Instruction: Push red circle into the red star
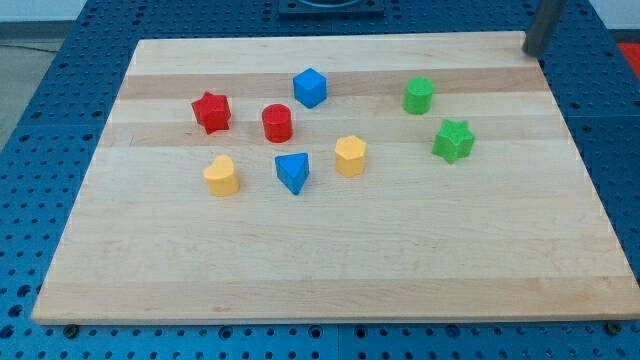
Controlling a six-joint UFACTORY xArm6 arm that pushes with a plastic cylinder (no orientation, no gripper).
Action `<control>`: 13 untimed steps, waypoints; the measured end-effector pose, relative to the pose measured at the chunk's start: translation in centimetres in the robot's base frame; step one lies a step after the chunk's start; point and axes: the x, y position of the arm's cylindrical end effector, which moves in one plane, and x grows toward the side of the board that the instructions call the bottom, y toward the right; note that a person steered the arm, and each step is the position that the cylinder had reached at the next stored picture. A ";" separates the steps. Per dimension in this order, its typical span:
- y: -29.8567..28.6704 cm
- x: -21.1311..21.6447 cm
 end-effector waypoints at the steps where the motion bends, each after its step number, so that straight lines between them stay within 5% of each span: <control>1: -1.0 4.0; 3: -5.3 11.1; 7: -26.9 11.2; 13: -40.9 14.0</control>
